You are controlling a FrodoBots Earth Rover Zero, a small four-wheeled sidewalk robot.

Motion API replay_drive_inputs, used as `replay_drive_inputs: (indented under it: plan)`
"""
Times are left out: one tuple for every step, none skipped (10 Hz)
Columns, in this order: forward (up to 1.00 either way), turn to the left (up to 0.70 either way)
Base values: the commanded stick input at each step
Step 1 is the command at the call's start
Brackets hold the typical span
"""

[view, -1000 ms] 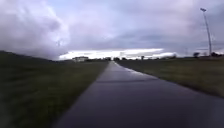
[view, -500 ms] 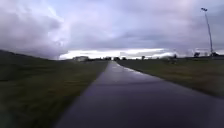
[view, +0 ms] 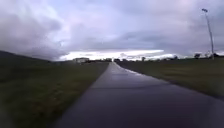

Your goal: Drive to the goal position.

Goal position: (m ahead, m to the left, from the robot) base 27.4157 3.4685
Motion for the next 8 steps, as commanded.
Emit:
replay_drive_inputs:
  plan:
    - [0.7,0.0]
    - [0.7,0.0]
    - [0.7,0.0]
    - [0.7,0.0]
    - [0.7,0.0]
    - [0.7,0.0]
    - [0.7,0.0]
    - [0.7,0.0]
